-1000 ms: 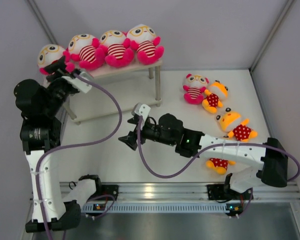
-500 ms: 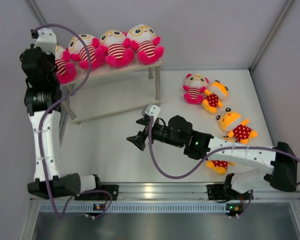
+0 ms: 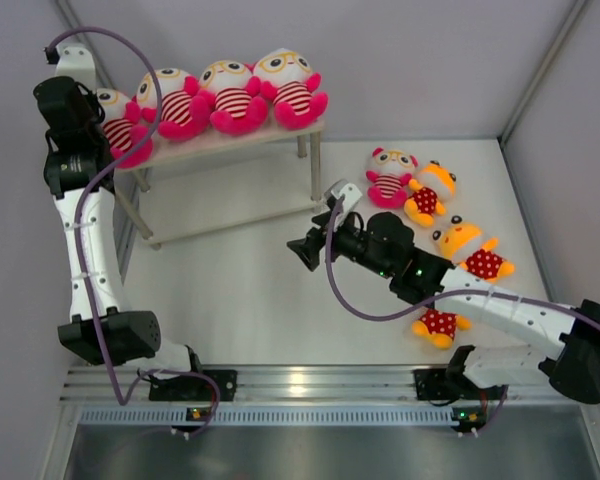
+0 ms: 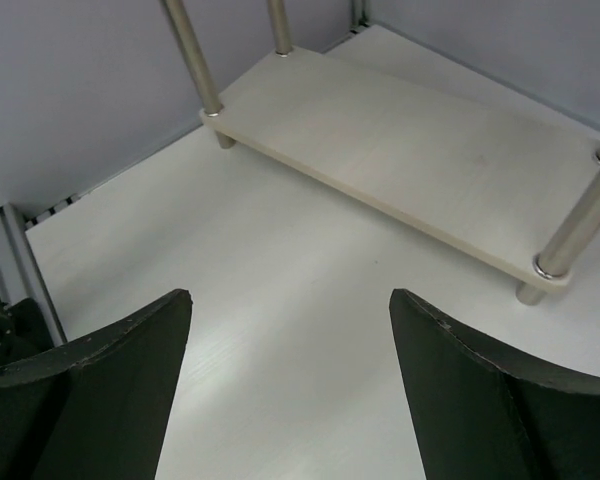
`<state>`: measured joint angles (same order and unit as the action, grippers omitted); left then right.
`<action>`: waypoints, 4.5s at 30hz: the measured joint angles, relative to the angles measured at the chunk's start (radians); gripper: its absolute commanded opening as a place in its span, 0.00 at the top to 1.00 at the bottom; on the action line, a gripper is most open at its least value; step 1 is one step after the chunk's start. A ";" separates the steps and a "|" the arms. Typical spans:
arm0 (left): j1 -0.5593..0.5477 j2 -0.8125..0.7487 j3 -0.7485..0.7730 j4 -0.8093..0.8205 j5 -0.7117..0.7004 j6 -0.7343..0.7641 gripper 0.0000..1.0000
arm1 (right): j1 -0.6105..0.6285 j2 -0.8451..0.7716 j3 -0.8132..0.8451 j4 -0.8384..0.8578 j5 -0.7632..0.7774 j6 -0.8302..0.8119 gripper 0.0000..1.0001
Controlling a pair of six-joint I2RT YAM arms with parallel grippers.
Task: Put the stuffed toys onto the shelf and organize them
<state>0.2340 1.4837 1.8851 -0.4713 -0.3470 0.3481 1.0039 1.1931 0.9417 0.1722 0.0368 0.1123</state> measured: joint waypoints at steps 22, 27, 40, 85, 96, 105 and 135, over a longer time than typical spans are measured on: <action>-0.001 -0.346 -0.103 -0.112 0.131 -0.010 0.21 | -0.932 0.362 0.176 -0.320 0.097 0.294 0.16; -0.001 -0.396 -0.110 -0.205 0.161 0.000 0.20 | -1.031 0.551 0.286 -0.340 0.004 0.331 0.24; -0.008 -0.371 -0.135 -0.438 0.317 0.004 0.20 | -1.045 0.738 0.341 -0.282 -0.172 0.392 0.96; -0.065 -0.536 -0.334 -0.771 1.277 0.048 0.02 | 0.189 0.186 0.127 0.141 0.046 -0.196 1.00; -0.065 -0.510 -0.341 -0.771 1.258 0.050 0.66 | 0.211 0.249 0.209 0.111 -0.026 -0.217 1.00; -0.066 -0.496 -0.335 -0.771 1.246 0.055 1.00 | 0.211 0.256 0.218 0.103 -0.083 -0.237 0.44; -0.066 -0.428 -0.286 -0.769 1.164 -0.006 1.00 | 0.462 0.698 -0.045 1.042 0.443 -1.660 0.23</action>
<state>0.1684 1.0561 1.5993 -1.2407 0.8169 0.3424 1.4654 1.8908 0.8967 1.2140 0.4793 -1.5478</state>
